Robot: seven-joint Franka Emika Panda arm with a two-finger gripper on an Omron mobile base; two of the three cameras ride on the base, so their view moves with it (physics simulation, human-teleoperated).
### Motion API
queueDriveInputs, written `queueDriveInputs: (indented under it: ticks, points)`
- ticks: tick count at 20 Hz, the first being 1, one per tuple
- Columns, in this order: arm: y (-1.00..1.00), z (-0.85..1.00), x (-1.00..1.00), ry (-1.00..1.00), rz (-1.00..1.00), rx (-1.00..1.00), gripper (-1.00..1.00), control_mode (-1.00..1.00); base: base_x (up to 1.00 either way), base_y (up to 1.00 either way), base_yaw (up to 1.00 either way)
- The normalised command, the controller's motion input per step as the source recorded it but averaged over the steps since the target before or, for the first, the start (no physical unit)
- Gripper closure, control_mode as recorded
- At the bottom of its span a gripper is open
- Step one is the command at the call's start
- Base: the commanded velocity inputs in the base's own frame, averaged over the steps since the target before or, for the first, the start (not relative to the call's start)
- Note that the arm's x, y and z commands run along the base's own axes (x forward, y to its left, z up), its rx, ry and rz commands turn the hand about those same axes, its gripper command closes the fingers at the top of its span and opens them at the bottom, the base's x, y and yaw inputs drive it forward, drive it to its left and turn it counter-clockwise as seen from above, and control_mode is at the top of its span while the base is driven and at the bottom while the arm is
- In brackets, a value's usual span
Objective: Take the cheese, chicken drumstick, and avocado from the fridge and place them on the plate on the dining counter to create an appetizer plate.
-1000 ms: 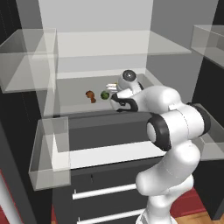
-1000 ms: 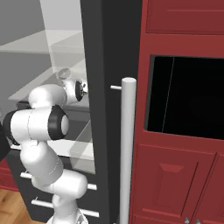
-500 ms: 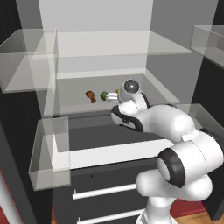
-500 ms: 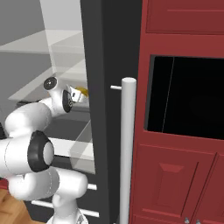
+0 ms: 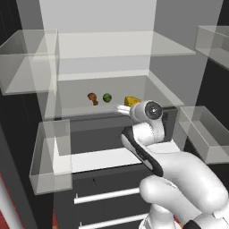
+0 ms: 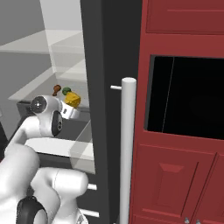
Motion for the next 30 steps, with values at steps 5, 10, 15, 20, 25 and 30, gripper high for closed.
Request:
queueDriveInputs:
  ticks: [5, 10, 15, 20, 25, 30]
  points:
    - [0.00, 0.34, -0.95, -0.01, 0.04, 0.12, 1.00, -1.00, 0.00, 0.00, 0.00]
    - [0.00, 0.17, -0.80, 0.00, 0.04, 0.00, 1.00, -1.00, 0.00, 0.00, 0.00]
    - [0.07, 0.34, -0.44, 0.00, -0.04, -0.08, 1.00, -1.00, 0.00, 0.00, 0.00]
    - [0.05, 0.19, -0.22, 0.00, -0.03, -0.07, 1.00, 1.00, -0.15, 0.00, -0.01]
    - [0.00, 0.00, 0.00, 0.00, 0.00, 0.00, 1.00, 1.00, -0.46, 0.00, 0.00]
    - [0.00, 0.00, 0.00, 0.00, 0.00, 0.00, 1.00, 1.00, -0.51, 0.00, 0.13]
